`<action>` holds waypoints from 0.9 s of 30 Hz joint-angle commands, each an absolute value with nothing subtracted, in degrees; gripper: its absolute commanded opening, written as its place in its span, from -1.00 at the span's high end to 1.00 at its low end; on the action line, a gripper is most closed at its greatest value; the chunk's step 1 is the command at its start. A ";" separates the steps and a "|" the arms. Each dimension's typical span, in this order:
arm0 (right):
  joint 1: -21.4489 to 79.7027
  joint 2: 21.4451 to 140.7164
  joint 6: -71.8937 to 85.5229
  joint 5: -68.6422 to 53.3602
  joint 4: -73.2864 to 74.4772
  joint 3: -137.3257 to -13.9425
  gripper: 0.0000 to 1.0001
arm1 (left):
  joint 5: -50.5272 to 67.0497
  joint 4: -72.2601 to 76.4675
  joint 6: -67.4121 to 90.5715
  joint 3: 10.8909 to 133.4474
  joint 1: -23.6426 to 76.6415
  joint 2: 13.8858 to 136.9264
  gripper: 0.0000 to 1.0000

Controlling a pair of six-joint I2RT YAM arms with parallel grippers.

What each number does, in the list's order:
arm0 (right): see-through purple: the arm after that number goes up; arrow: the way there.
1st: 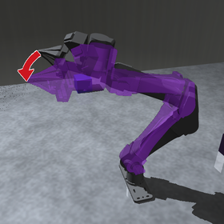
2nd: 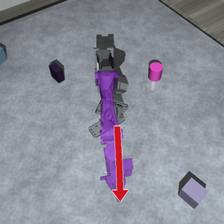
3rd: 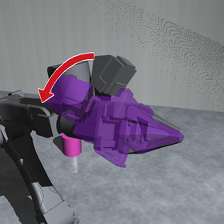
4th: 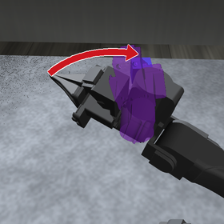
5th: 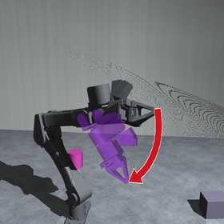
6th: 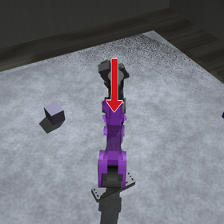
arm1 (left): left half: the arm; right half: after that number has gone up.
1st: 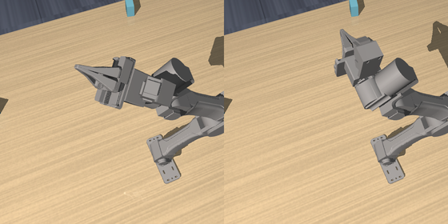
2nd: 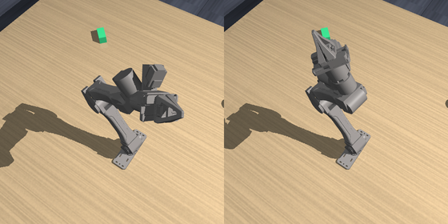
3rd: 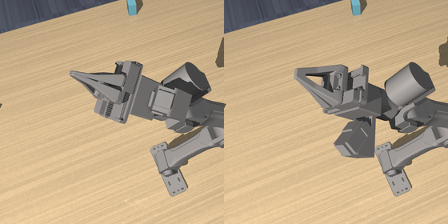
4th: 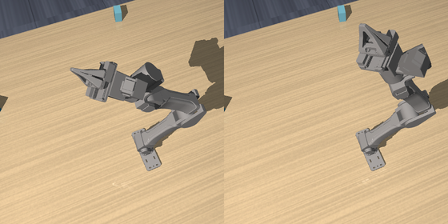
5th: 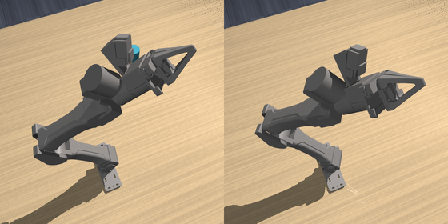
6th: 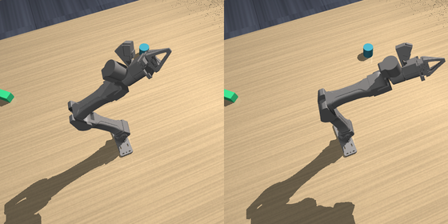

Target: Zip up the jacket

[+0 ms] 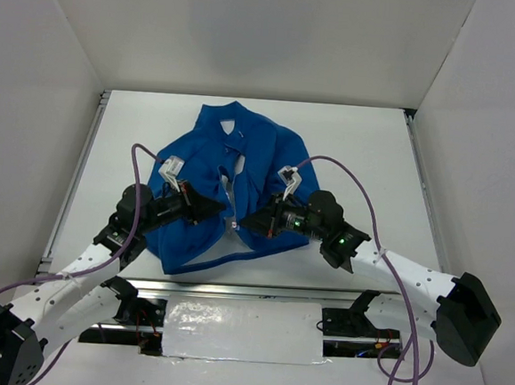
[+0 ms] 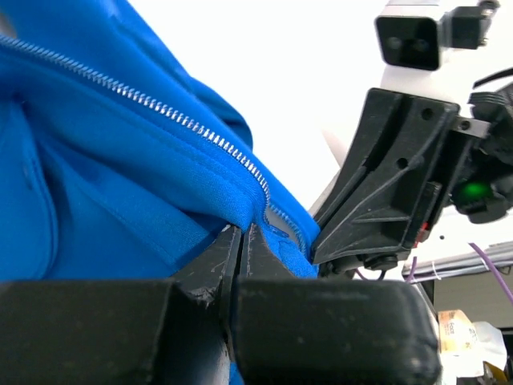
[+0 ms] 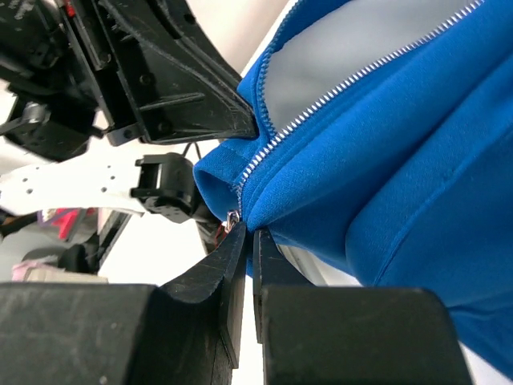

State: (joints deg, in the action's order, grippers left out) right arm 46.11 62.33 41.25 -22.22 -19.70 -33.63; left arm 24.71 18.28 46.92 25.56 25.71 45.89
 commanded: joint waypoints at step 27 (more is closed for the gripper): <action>39.73 63.81 48.43 -37.88 -24.27 -33.22 1.00 | 36.48 43.51 43.25 16.09 26.02 39.38 1.00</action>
